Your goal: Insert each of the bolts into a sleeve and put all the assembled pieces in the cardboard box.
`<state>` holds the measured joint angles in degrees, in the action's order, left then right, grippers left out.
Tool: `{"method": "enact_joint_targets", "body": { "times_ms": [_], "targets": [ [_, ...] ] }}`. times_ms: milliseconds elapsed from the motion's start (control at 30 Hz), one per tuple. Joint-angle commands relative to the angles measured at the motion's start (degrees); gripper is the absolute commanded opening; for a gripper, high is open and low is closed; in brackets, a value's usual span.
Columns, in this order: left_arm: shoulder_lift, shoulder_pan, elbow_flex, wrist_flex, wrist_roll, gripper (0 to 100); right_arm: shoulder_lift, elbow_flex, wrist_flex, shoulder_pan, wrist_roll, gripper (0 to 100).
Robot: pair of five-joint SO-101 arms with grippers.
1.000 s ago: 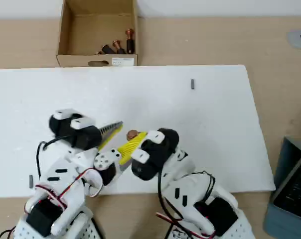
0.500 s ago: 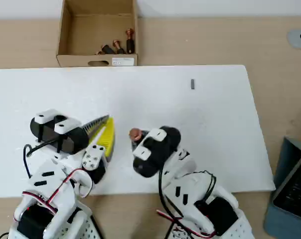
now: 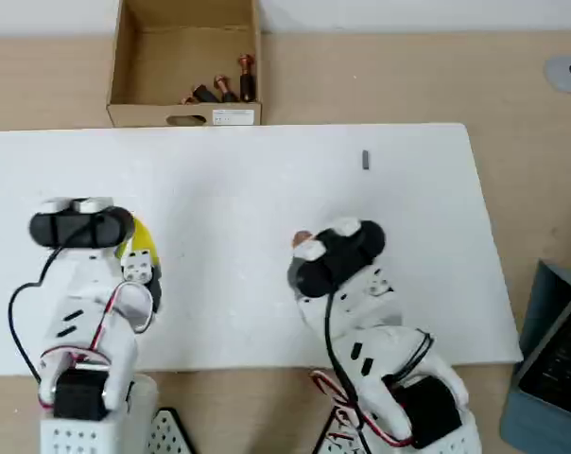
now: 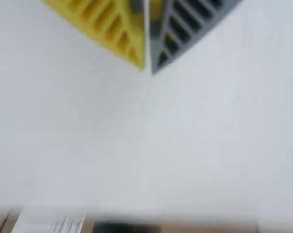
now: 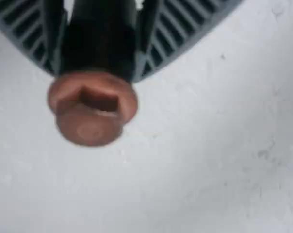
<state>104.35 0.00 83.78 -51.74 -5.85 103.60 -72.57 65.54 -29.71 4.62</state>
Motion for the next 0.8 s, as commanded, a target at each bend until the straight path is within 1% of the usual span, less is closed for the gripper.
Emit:
{"method": "enact_joint_targets", "body": {
  "times_ms": [0, 133, 333, 500, 767],
  "targets": [
    [0.2, -0.8, 4.2, 0.3, -0.3, 0, 4.8, 7.3, 0.4, 1.5, 0.5, 0.9],
    [0.2, -0.9, 8.1, 0.3, -0.3, 0, -3.9, 14.1, 1.8, 2.7, 0.5, 0.9],
    [0.2, -0.9, 11.1, 0.3, -0.2, 0, -20.2, 24.7, -1.3, 2.9, 0.5, 0.9],
    [0.2, -0.9, 13.2, 0.3, -0.2, 0, -32.8, 30.6, -6.9, 2.9, 0.4, 0.9],
    [0.2, -0.9, 13.2, 0.0, -0.2, 0, -54.6, 40.9, -19.7, 3.0, -0.1, 0.9]
  ]
}}
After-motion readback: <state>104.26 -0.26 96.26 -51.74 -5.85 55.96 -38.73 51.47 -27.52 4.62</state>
